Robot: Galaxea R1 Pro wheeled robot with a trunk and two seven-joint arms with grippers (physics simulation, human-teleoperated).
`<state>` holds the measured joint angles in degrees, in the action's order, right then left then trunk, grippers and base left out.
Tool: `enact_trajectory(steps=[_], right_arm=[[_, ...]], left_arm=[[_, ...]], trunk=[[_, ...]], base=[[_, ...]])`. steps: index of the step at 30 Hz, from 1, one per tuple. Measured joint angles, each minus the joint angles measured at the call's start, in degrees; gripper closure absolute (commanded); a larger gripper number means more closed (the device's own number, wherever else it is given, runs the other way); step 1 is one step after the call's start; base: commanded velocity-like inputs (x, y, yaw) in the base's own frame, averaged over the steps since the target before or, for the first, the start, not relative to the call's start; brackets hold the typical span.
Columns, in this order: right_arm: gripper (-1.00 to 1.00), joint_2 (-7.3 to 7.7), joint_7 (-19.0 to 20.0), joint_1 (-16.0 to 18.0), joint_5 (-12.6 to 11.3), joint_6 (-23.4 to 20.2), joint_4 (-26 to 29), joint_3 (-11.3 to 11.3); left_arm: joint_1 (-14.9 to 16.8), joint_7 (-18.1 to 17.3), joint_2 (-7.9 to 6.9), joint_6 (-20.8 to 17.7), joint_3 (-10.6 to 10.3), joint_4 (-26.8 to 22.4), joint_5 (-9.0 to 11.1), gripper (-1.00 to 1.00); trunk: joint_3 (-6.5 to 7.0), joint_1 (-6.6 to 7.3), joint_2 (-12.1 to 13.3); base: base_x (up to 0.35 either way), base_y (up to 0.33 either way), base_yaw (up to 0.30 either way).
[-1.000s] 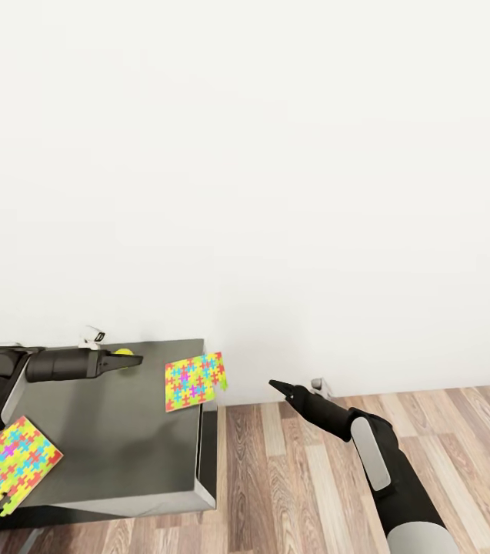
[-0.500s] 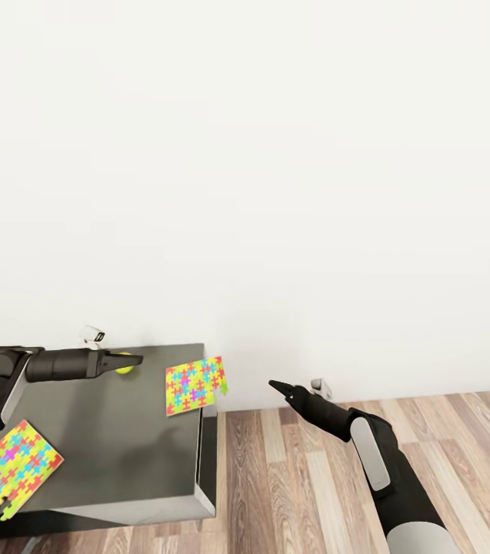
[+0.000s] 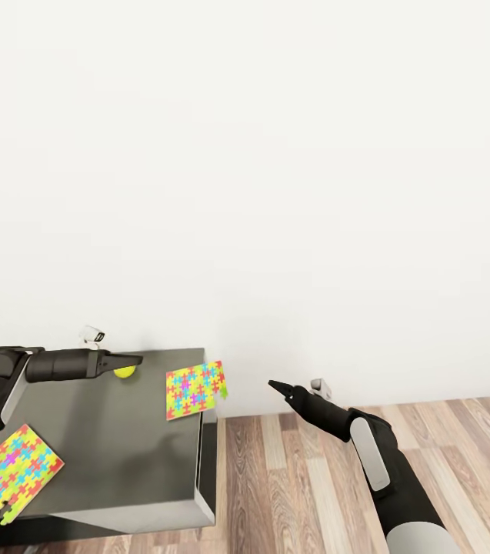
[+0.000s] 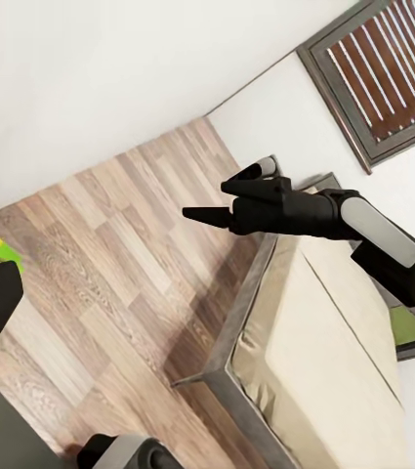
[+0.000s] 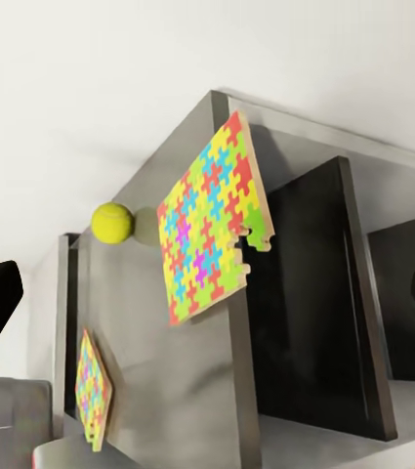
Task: Put all the toys in the child's room - the three board games (two on the bed and one on the table), the two jigsaw puzzles on the table, and the tennis ball on the table - inside the toy box on the table in the child's room.
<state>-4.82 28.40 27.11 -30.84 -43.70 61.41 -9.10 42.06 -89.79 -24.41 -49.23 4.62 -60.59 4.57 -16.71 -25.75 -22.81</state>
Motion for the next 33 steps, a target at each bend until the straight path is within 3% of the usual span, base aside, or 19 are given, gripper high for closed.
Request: enact_trajectory(steps=[33], right_arm=[[-1.00,-0.02,0.0,0.0,0.0,0.0,-0.1,0.1]], left_arm=[[0.0,0.0,0.00,0.0,0.0,0.0,-0.2,-1.00]], trunk=[[3.15,0.00,0.0]], base=[[0.000,0.000,0.000]])
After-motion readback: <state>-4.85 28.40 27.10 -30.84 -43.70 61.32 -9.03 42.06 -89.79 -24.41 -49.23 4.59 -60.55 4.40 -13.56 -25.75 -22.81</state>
